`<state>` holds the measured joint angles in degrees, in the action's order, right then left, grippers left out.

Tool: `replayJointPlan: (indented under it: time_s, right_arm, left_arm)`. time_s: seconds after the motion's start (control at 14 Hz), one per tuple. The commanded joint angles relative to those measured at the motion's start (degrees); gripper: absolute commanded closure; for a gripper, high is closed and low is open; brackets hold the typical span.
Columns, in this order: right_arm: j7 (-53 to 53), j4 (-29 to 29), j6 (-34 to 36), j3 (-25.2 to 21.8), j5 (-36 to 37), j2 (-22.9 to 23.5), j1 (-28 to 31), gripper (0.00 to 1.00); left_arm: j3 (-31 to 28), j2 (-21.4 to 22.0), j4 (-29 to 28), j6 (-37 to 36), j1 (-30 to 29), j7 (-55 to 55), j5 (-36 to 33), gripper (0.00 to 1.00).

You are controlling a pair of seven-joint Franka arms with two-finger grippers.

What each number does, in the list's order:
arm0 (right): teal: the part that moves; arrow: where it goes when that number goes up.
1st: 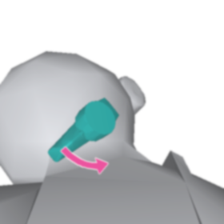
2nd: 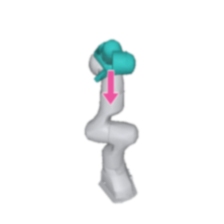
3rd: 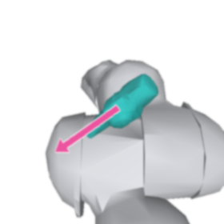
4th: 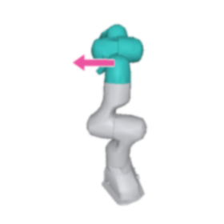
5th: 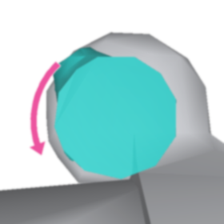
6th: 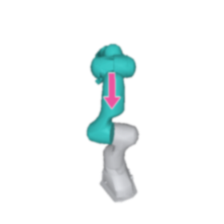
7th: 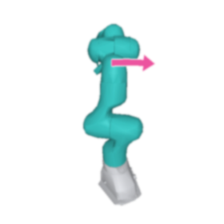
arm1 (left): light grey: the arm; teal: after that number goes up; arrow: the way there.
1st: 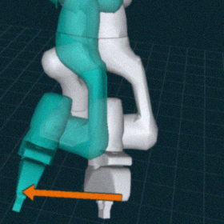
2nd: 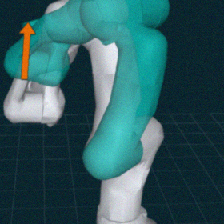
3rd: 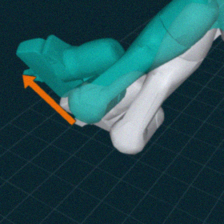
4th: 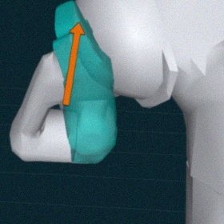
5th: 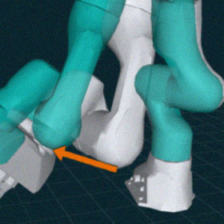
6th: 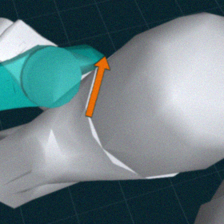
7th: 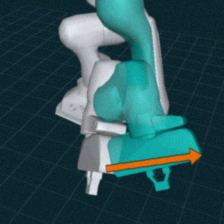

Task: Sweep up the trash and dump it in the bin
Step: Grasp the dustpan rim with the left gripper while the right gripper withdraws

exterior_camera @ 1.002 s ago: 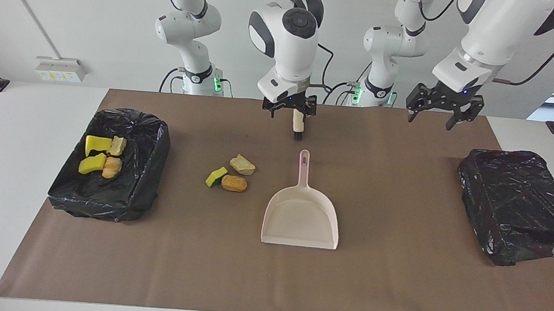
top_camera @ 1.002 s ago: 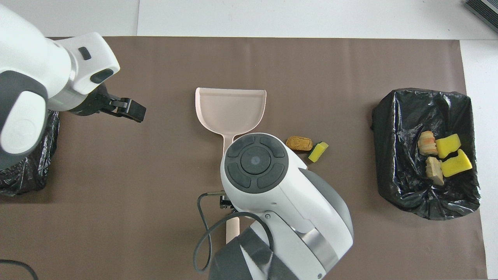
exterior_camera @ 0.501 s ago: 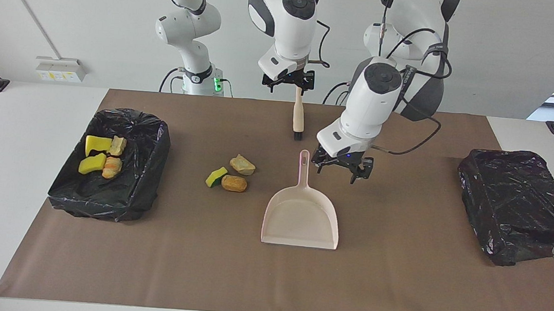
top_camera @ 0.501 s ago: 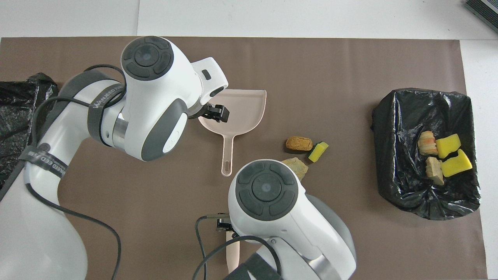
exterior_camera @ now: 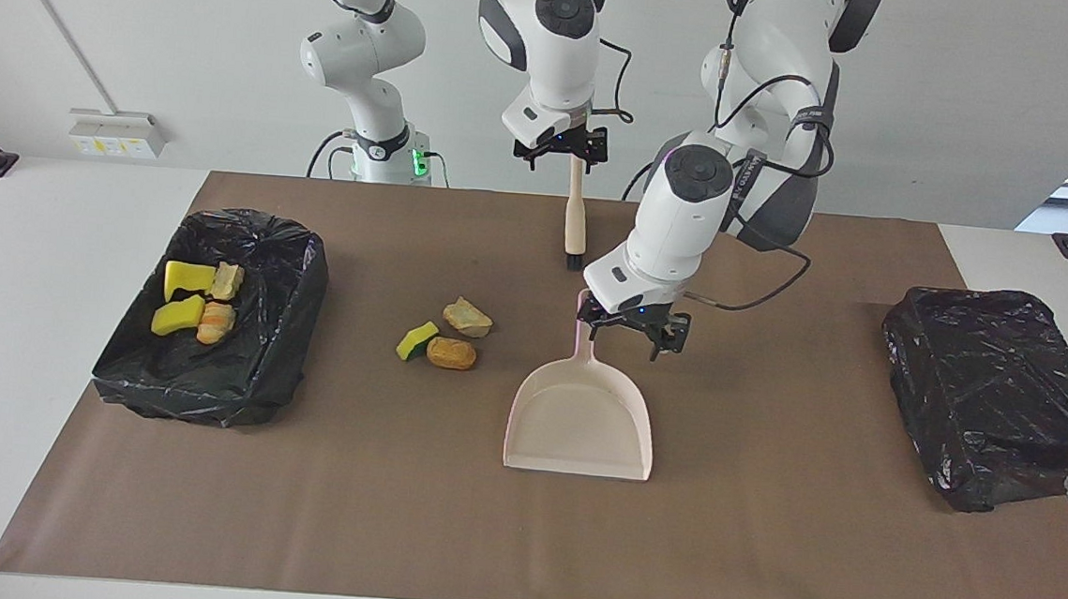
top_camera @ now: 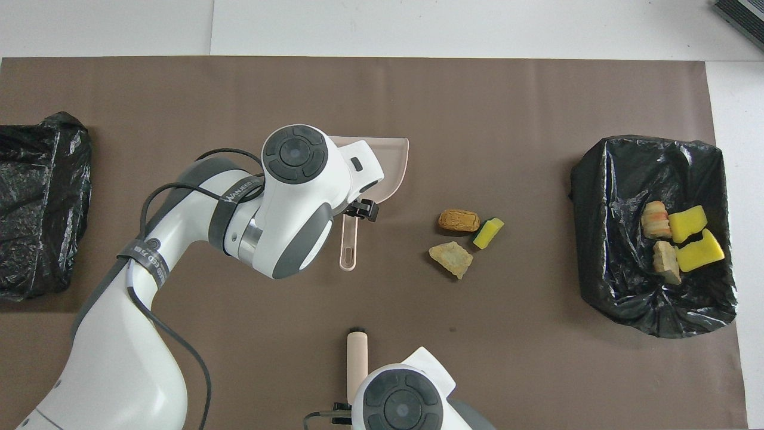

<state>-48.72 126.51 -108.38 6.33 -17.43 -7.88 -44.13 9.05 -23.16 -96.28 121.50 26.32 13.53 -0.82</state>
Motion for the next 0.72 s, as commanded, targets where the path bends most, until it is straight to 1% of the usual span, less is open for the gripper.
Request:
replayJointPlan:
  time_s: [0.0,0.07,0.21,0.29,0.43,0.5,0.57,0.64]
  right_arm:
    - [-2.94,6.46,-8.13,-0.17,-1.82,0.14,-2.19,0.0]
    - [-4.26,6.64,-9.29,-0.17,-2.25,1.19,-3.15,0.0]
    - [-6.64,6.99,-13.67,-0.17,-4.27,3.22,-5.79,0.0]
    - [-7.34,7.69,-15.44,-0.17,-4.37,3.92,-6.4,0.0]
    - [-7.88,8.05,-15.54,-0.17,-5.59,4.37,-7.73,0.0]
    - [-7.88,8.23,-15.63,-0.17,-6.29,4.45,-7.99,0.0]
    - [-7.88,8.4,-15.72,-0.17,-6.56,4.54,-9.47,0.0]
    - [-7.88,9.45,-16.07,-0.17,-6.65,4.2,-10.36,0.0]
  left_arm:
    - [-0.88,-0.13,-2.51,2.52,1.99,2.81,-0.85,0.0]
    - [-0.88,-0.14,-2.43,1.82,1.99,3.16,-0.94,0.0]
    - [-0.88,-0.14,-2.42,1.9,1.9,6.66,-0.94,0.15]
    - [-0.88,-0.14,-2.51,1.72,1.98,6.68,-1.02,0.19]
    - [-0.88,-0.14,-2.95,1.72,1.98,6.68,-1.02,0.27]
    - [-0.88,-0.14,-3.21,1.72,1.9,6.68,-1.02,0.44]
    - [-0.79,-0.14,-3.22,1.64,1.9,6.77,-1.02,0.69]
    - [-0.88,-0.05,-3.22,1.46,1.81,6.77,-1.02,0.83]
